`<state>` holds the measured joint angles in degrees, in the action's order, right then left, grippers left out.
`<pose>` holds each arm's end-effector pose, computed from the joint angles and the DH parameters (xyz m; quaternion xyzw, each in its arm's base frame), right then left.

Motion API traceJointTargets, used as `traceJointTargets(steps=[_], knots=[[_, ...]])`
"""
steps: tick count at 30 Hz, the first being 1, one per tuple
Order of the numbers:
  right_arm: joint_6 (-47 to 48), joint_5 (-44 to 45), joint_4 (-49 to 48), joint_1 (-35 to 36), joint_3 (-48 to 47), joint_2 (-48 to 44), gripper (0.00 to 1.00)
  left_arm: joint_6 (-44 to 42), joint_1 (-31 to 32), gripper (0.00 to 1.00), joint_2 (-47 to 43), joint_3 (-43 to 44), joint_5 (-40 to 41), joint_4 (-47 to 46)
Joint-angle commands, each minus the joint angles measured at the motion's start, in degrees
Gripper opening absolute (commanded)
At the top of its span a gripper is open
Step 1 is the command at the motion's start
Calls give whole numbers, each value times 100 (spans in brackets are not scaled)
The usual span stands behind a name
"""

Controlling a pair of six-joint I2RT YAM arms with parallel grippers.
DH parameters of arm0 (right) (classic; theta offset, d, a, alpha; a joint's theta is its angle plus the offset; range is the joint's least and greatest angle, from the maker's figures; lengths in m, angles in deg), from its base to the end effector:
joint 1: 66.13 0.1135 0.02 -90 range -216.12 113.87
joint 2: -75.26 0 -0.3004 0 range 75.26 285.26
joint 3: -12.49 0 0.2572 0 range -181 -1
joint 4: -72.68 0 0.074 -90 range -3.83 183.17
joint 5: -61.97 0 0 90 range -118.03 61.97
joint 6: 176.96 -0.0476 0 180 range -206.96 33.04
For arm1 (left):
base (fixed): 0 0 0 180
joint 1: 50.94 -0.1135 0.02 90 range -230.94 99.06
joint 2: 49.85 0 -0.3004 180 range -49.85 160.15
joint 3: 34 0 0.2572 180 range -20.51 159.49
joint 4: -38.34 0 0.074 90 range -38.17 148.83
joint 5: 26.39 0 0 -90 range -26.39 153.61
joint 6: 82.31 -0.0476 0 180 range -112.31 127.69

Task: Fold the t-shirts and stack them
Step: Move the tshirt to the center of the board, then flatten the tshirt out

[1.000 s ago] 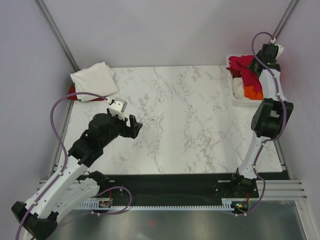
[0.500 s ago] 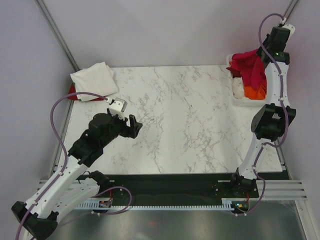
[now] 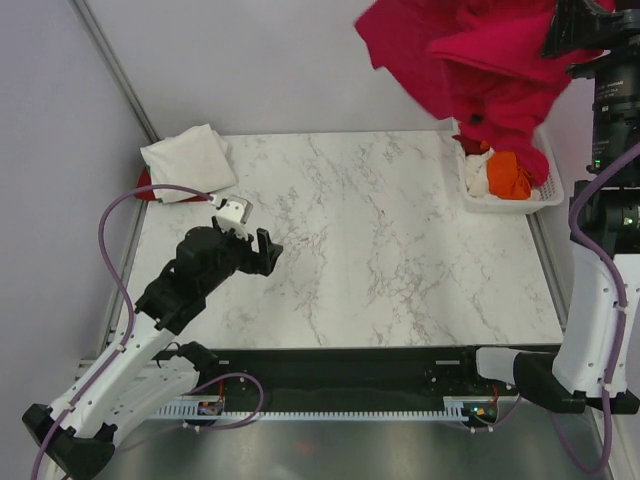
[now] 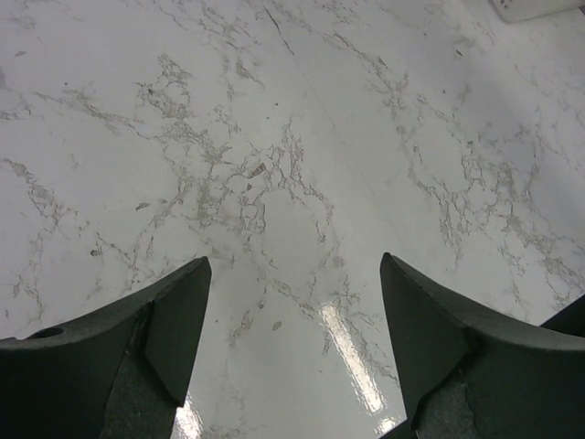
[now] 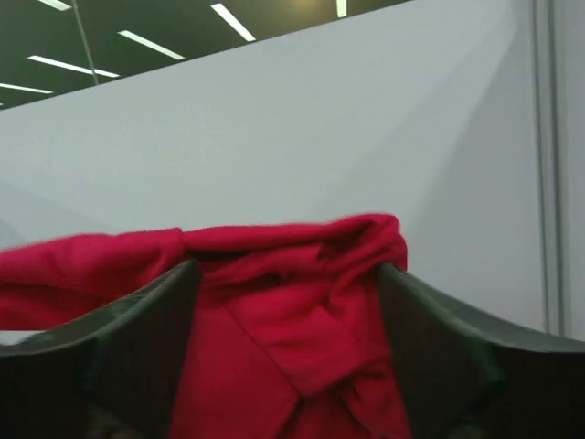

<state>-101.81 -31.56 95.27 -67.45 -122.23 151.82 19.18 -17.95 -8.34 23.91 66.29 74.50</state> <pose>0.1847 -0.0013 0.6949 0.0372 0.4564 0.1187 0.8810 0.1322 -0.0832 0.3441 0.1393 0.8059 -0.2000 0.5396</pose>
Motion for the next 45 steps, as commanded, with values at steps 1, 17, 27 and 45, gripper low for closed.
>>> traceJointTargets(steps=[1,17,27,45], knots=[[-281,738,949,-44,1197,518,98,-138,23,82,-100,242,180,-35],[-404,732,2983,88,5161,802,98,1373,23,79,172,217,-452,1142],[-755,812,2713,668,5881,-324,98,1927,269,75,1454,180,-997,625],[-1450,915,1700,2716,6481,878,82,2411,770,61,2326,269,-1112,-299]])
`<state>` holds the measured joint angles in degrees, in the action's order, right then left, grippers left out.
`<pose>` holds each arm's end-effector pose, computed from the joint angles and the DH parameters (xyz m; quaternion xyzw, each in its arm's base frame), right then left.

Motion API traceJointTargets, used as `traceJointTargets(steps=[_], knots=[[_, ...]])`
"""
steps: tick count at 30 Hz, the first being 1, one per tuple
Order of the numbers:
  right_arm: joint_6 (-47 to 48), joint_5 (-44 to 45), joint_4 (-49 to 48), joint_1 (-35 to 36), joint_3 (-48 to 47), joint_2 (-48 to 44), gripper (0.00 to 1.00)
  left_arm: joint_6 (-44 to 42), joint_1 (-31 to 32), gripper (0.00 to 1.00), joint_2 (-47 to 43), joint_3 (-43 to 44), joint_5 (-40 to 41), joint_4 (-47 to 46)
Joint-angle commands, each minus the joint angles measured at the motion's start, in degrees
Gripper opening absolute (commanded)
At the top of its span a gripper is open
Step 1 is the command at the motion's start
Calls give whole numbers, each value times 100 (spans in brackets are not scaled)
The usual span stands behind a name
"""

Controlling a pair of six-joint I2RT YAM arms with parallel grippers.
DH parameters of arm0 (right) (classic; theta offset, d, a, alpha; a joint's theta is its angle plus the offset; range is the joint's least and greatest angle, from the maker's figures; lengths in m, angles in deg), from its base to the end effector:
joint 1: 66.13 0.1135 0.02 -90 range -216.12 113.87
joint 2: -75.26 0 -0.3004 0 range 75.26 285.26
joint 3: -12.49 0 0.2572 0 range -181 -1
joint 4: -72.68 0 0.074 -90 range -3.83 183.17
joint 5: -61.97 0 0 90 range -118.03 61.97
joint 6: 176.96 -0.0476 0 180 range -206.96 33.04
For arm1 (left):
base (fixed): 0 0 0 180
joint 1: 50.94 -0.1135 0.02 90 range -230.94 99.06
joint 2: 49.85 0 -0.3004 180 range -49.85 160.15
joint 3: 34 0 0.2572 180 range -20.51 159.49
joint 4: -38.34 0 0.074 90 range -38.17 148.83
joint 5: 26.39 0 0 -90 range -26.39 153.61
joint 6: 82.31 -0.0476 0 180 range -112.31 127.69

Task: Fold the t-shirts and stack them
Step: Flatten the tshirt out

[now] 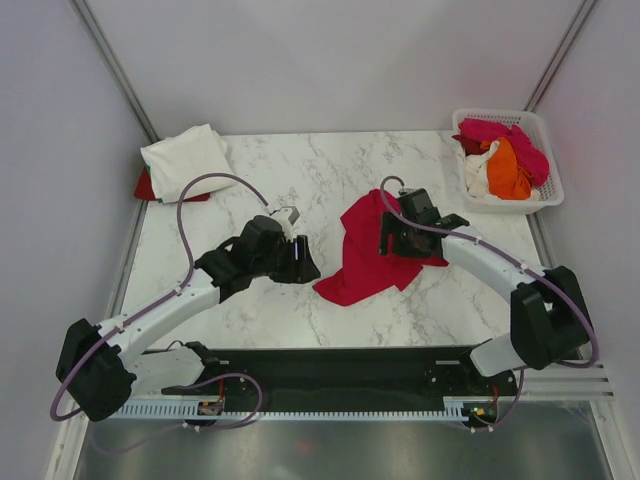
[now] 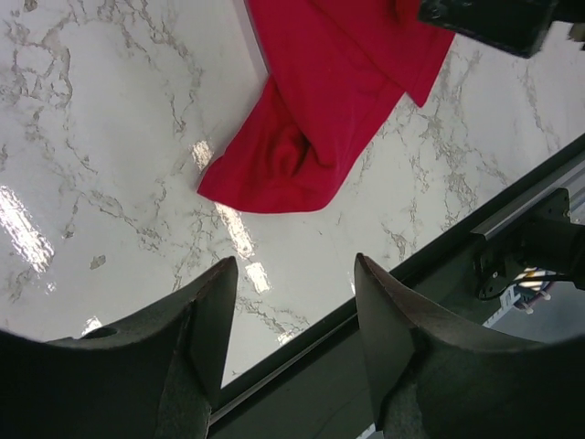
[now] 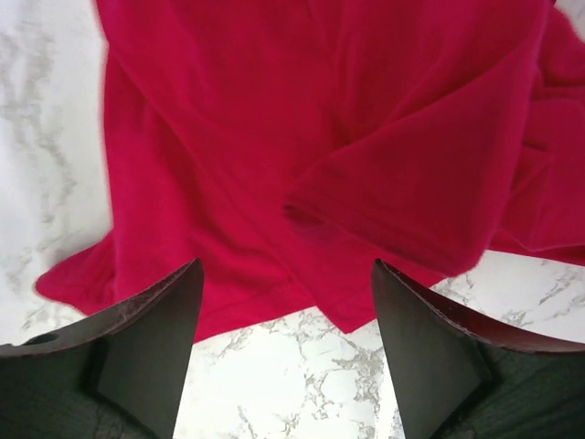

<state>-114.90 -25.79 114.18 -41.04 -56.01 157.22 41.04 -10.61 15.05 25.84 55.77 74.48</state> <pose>0.2706 0.1246 0.2515 0.0296 0.9530 0.1177 0.2776 0.1787 -0.1602 0.2830 0.0835 0.9051 -0.2969 0.2925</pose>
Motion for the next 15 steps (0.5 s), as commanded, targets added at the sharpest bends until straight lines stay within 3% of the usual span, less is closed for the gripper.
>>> traceJointTargets(steps=[1,6,9,10,12,13,15], knots=[[-141,434,-191,85,-168,539,84,234,44,61,-39,-2,-51,-305],[-89,698,-147,111,-432,971,82,260,44,61,-250,-257,54,-306],[25,962,-173,164,-616,1103,62,304,44,60,-338,-381,89,-314],[52,1032,-182,155,-669,1112,42,304,36,60,-329,-381,98,-314],[157,1112,-129,172,-888,1078,23,296,44,60,-321,-398,98,-314],[262,1147,-59,164,-1002,981,0,296,44,59,-329,-372,89,-314],[368,1444,309,164,-1459,797,0,278,53,59,-338,-363,98,-314]])
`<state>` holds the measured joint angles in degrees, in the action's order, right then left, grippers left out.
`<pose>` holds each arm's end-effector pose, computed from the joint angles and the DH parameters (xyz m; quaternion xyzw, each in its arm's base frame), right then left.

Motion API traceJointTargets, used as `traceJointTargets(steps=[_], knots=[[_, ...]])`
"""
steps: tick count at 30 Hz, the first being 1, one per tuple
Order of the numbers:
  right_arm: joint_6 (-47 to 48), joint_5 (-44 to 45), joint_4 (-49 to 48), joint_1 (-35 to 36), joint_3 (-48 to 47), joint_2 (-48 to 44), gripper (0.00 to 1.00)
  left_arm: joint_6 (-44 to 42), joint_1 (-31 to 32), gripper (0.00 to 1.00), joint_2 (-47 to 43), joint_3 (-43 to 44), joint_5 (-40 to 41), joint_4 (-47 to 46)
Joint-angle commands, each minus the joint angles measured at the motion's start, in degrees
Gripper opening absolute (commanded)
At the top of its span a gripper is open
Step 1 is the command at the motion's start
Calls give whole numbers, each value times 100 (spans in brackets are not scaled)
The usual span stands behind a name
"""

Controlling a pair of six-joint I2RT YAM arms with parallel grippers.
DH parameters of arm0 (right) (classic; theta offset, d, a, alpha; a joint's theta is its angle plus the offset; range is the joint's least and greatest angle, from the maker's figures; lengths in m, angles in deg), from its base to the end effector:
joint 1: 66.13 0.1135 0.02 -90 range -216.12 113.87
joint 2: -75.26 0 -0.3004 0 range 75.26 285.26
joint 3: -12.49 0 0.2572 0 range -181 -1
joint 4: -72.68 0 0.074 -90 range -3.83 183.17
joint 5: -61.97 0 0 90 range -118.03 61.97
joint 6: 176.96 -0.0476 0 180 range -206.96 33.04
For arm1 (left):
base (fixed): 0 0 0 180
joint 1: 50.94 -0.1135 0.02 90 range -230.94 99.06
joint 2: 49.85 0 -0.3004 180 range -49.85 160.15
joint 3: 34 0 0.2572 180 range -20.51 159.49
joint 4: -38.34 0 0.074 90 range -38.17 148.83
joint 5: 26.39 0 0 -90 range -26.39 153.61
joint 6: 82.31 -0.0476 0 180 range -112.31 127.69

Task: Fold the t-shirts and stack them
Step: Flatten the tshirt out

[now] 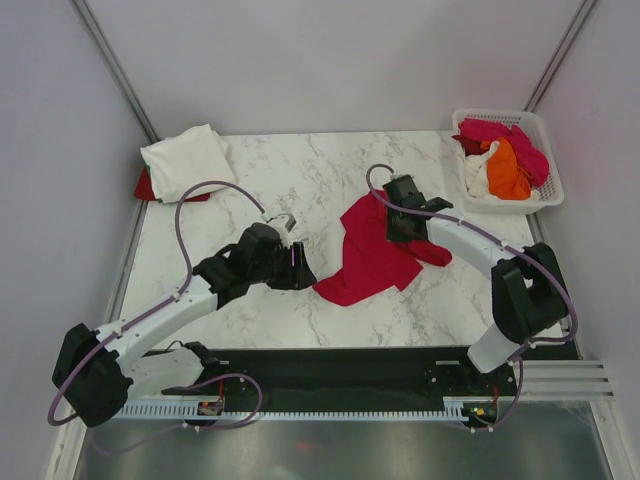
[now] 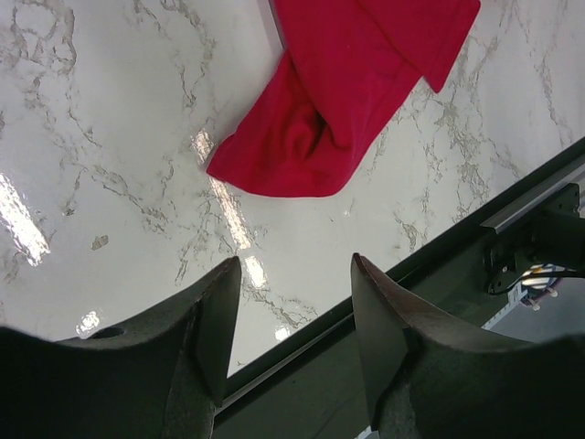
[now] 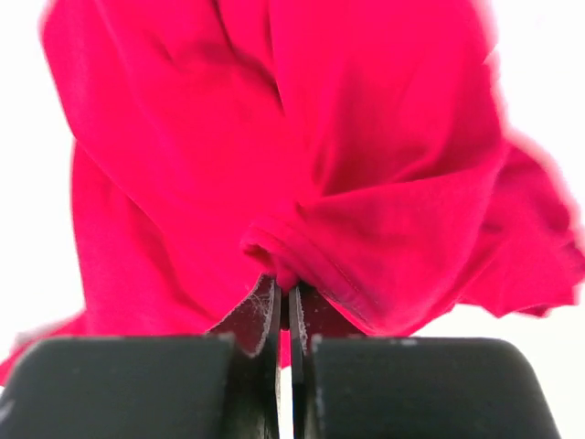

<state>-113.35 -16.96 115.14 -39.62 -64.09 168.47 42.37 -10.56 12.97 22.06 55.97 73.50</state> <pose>0.3130 0.1459 0.2363 0.0247 0.9594 0.0349 0.2789 0.1699 -0.1528 0.2695 0.0724 0.9088 -0.2959 0.2853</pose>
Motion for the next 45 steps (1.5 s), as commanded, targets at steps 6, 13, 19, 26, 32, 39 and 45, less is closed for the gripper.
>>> traceJointTargets(steps=[6,13,19,26,32,39,45], knots=[[591,2284,795,-522,-1504,-1664,0,145,49,59,-236,50,78,-216],[557,2129,1533,-1569,-1681,-1042,98,110,49,57,-43,287,70,-216],[301,530,813,-1560,-540,-1735,98,74,373,58,430,620,175,-216],[73,913,759,-1551,297,-2701,98,206,1252,59,2097,1780,474,-409],[20,1161,961,-1552,438,-3440,98,259,1903,70,4101,3405,290,-480],[46,792,1058,-1543,578,-3739,98,364,2123,71,5431,4584,254,-471],[117,765,1040,-1543,701,-3810,98,479,2176,69,5907,4919,175,-392]])
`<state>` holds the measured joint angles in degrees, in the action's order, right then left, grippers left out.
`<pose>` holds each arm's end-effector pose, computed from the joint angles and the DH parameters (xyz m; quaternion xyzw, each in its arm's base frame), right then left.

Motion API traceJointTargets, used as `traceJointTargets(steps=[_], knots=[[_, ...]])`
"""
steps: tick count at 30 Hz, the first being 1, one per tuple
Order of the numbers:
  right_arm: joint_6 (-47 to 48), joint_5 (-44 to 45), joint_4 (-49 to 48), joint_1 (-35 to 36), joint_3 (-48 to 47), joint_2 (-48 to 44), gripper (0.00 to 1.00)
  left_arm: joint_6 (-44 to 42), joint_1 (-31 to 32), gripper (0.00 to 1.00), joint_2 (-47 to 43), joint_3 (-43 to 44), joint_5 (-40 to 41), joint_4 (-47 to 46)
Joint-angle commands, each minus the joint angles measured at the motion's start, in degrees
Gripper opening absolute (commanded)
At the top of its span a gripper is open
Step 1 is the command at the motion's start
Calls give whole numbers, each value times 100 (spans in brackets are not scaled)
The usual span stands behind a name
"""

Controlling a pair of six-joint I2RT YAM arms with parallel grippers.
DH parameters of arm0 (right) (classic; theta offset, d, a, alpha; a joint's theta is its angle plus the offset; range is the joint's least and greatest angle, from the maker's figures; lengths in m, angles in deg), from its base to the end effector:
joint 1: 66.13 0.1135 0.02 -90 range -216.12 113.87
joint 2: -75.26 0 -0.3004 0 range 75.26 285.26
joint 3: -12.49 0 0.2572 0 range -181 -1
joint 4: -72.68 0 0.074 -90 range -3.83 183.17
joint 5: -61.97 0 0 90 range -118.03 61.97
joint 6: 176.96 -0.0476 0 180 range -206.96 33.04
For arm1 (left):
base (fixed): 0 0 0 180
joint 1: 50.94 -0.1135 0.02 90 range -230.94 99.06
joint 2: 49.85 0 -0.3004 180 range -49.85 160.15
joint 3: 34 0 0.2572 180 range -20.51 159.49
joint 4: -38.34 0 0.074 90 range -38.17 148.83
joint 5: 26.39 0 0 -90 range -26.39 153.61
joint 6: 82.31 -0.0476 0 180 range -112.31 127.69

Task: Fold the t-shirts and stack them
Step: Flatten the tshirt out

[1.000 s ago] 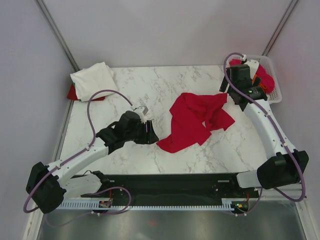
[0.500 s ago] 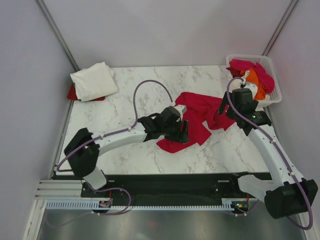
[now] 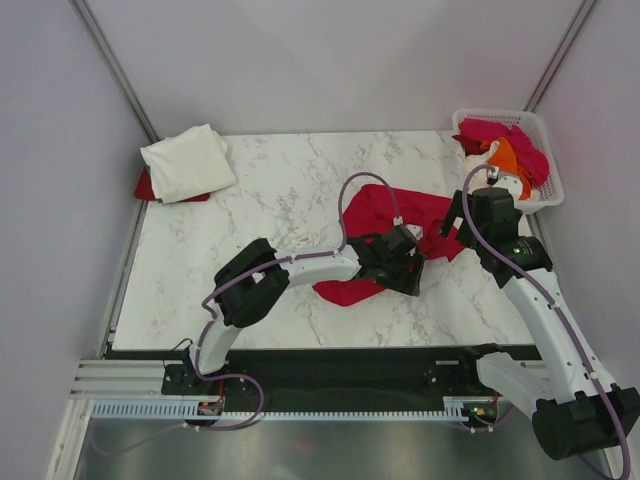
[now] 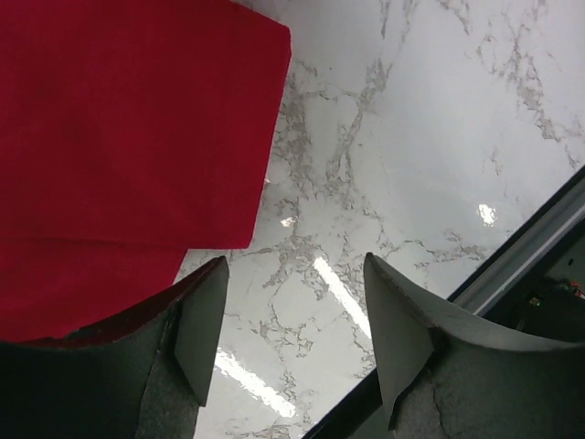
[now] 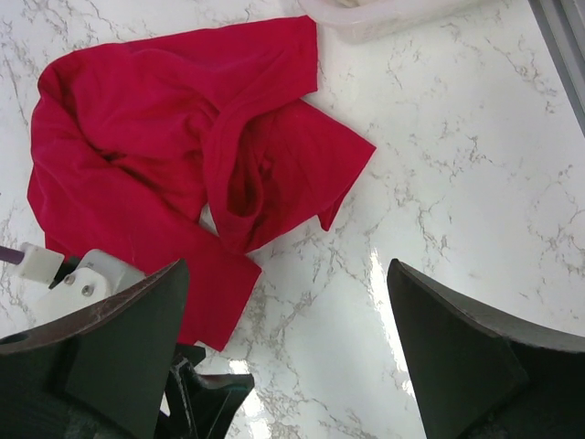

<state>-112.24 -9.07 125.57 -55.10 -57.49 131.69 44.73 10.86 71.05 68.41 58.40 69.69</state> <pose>0.1953 0.0223 0.3486 0.1805 0.8759 -0.0100 0.4474 0.2308 -0.4396 0.1969 0.2164 0.9131 -0.2883 0.1907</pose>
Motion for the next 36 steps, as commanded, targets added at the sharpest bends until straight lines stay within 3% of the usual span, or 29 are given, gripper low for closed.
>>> traceJointTargets(steps=[1,11,18,25,36], knots=[[49,-24,-11,-4,50,-132,98,251,51,68,118,283,63,15],[111,-129,-81,5,77,-149,98,14,236,68,487,775,793,542],[120,-165,-81,-4,24,-184,98,14,271,62,803,1372,1005,1052],[146,-270,-152,-13,94,-167,98,-389,499,61,426,1320,2250,1263],[155,-323,-239,5,182,-140,98,-733,798,57,346,1513,3184,1535]])
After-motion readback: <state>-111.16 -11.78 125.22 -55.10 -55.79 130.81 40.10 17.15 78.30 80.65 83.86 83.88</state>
